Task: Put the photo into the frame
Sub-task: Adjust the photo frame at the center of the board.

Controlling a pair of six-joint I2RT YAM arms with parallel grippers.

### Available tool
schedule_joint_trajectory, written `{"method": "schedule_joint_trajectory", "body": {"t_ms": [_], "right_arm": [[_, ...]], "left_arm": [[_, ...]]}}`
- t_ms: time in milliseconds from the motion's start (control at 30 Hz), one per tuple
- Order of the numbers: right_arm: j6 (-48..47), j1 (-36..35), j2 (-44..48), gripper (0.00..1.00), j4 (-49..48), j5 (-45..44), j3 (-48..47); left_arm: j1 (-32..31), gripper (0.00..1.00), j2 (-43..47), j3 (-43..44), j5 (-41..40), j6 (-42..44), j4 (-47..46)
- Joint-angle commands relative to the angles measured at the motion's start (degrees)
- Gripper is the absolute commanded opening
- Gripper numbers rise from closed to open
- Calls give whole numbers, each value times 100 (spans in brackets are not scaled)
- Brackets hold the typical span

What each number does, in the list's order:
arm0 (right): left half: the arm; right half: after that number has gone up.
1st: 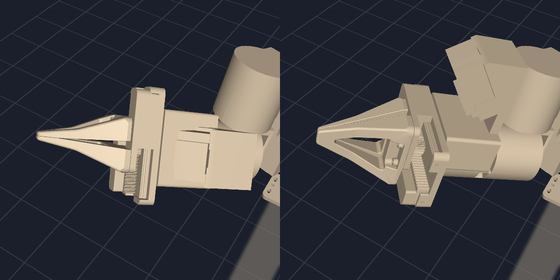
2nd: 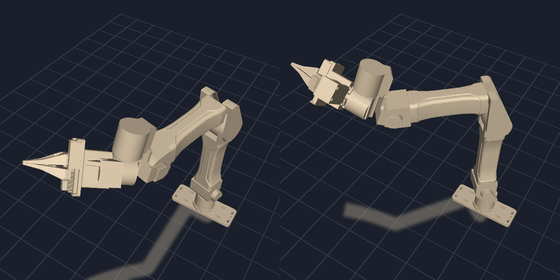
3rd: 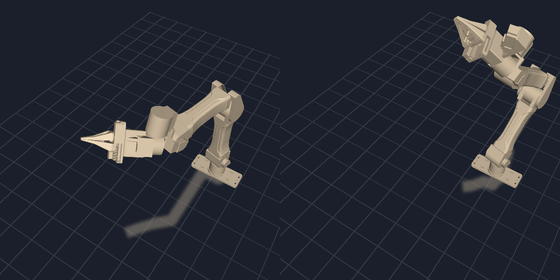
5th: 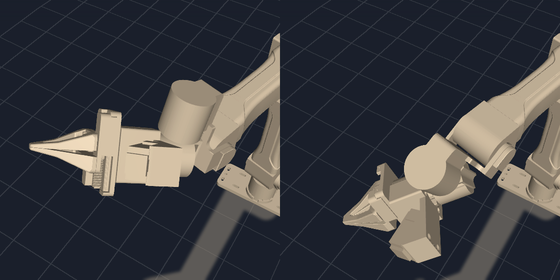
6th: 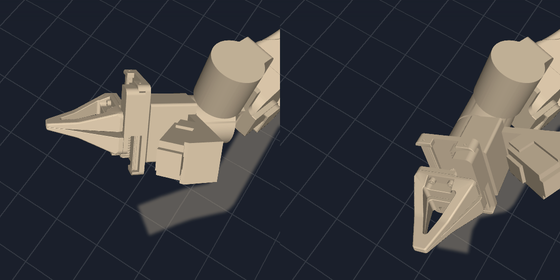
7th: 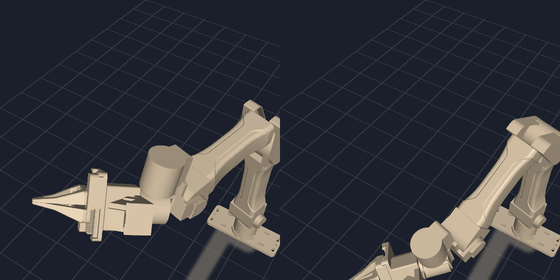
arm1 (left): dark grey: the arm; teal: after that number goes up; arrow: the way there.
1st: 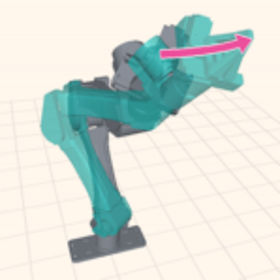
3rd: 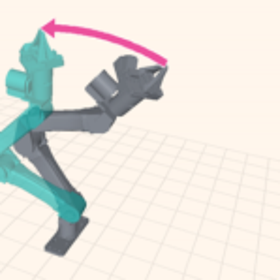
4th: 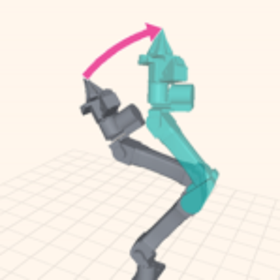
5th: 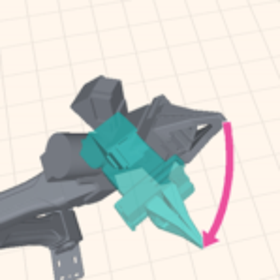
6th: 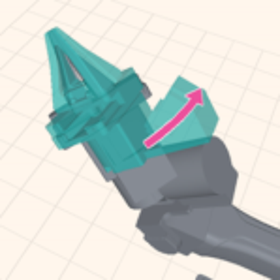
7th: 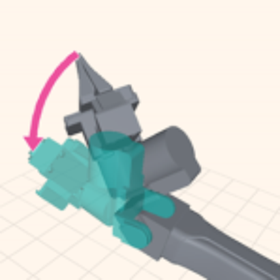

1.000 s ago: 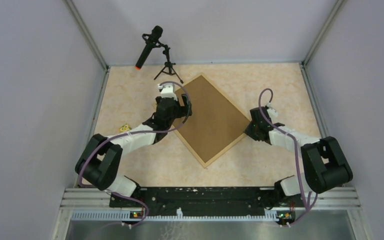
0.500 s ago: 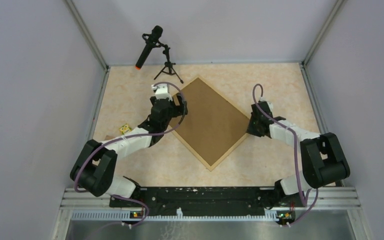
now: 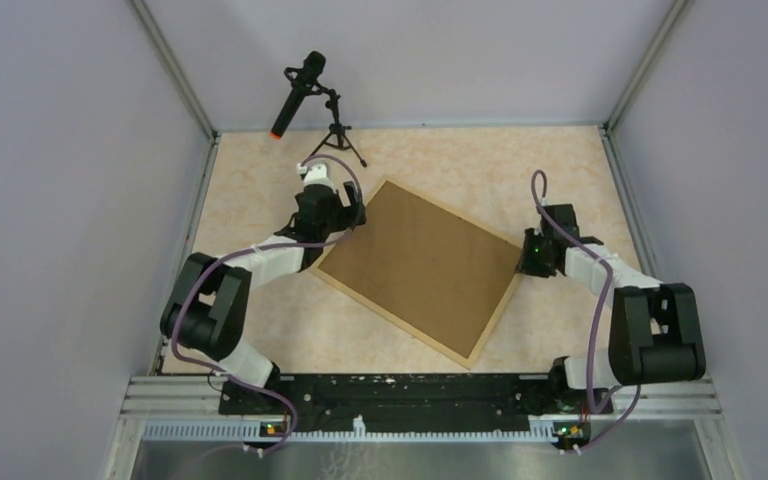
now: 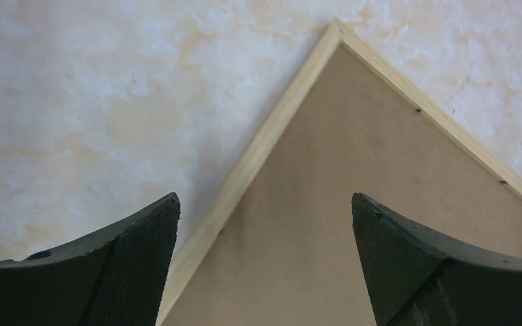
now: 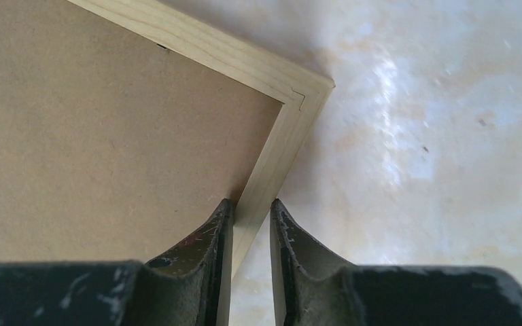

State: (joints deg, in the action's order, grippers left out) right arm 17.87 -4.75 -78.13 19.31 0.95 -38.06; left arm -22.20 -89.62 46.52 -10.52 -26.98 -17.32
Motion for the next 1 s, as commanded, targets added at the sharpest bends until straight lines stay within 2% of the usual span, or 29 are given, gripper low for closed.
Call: {"method": "schedule_joint_trajectory", "body": {"t_ms": [0, 133, 400, 433, 533, 567, 667, 767, 867, 967], "right_arm": [[-775, -70, -532, 0, -293, 1087, -509], [-1023, -208, -725, 0, -321, 1079, -681], [-1004, -1025, -1282, 0, -326, 931, -1188], [-879, -1032, -1315, 7, -230, 809, -1285], [-314, -1026, -1385, 43, 493, -162, -1660], [-171, -1027, -1409, 48, 754, -382, -1767], [-22, -1028, -1302, 58, 1166, -180, -1877], [262, -1003, -989, 64, 1197, 119, -1718], [570, -830, -778, 63, 1019, 533, -1477], [572, -664, -849, 53, 855, 1025, -1255]], "left_arm": [[121, 98, -251, 218, 555, -270, 25], [270, 98, -216, 130, 601, -336, 2], [602, 98, -150, -46, 821, -490, -88], [637, 99, -131, -59, 836, -488, -96], [681, 98, -53, -1, 712, -226, -17], [680, 98, -19, 74, 629, -104, 92], [692, 98, 47, 185, 317, 116, 303], [824, 98, -69, 152, 535, -47, 276], [968, 98, -320, 191, 850, -314, 310], [1083, 99, -360, 181, 1011, -437, 352]]}}
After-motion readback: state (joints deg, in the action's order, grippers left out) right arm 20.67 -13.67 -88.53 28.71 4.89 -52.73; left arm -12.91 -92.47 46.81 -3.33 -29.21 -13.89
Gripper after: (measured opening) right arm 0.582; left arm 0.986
